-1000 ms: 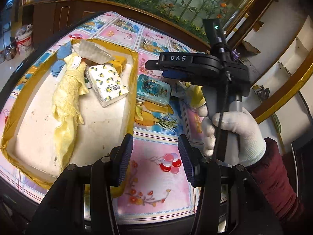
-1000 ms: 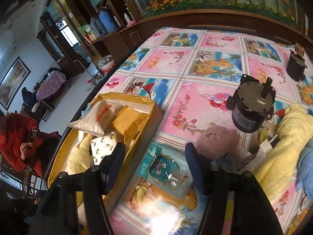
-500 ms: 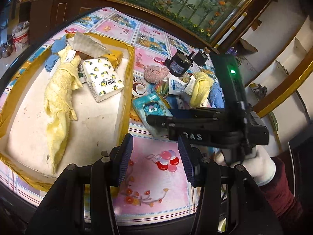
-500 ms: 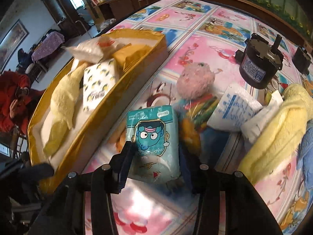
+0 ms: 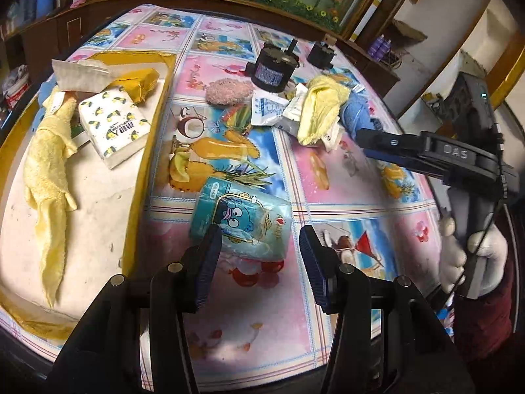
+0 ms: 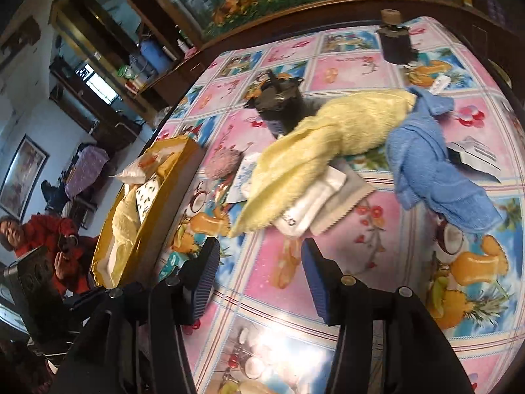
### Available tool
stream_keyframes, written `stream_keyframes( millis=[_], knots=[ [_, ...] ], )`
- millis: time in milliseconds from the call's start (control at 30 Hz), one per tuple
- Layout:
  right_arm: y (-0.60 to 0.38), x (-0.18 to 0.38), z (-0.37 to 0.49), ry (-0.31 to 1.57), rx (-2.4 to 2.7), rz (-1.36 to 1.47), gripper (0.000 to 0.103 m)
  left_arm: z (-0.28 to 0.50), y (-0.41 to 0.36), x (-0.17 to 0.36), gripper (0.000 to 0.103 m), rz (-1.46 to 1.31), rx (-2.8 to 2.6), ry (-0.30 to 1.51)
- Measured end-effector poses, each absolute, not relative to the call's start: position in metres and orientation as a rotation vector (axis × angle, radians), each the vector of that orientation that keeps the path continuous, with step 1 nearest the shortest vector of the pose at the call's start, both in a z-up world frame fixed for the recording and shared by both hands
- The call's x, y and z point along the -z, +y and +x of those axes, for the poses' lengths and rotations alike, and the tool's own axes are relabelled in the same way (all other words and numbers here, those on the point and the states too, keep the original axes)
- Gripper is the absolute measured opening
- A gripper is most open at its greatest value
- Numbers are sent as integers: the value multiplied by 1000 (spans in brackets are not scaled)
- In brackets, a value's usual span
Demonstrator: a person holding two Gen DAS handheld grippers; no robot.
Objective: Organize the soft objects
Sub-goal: 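Grasp the blue cartoon wet-wipe pack with the left gripper and lift it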
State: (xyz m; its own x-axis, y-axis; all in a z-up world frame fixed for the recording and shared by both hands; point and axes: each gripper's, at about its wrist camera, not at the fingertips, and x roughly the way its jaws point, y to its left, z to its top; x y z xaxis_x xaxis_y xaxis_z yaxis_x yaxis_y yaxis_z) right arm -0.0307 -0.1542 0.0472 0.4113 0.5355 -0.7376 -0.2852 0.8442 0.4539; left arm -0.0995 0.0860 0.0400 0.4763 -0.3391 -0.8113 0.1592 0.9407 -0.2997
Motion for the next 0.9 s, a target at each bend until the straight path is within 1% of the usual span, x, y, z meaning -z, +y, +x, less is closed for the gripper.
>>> stream_keyframes(
  millis=[100,233,333,467,500,633,800,867,900],
  knots=[
    [-163,-42,-36,1025,-509,301,52,-80,71,-26,49,-117,246,1065],
    [-174,-42,-40,1017,-509,328,52,-73,50,-25,49,-34,301,1035],
    [-182,-40,-39,1014,-493,342,52,-80,40,-32,49,-52,445,1011],
    [-202,-40,-43,998,-468,378,52,-95,54,-49,49,-92,462,958],
    [-207,-39,-44,992,-462,387,52,-97,60,-52,51,-103,441,954],
    [-221,-34,-46,984,-440,417,52,-94,77,-44,51,-119,333,1010],
    [-228,-26,-48,982,-450,456,52,-89,60,-26,52,-9,186,1100],
    [-228,-26,-50,980,-455,458,52,-84,52,-23,59,12,164,1106],
    [-229,-27,-51,976,-454,459,52,-81,47,-22,60,26,163,1100]
  ],
)
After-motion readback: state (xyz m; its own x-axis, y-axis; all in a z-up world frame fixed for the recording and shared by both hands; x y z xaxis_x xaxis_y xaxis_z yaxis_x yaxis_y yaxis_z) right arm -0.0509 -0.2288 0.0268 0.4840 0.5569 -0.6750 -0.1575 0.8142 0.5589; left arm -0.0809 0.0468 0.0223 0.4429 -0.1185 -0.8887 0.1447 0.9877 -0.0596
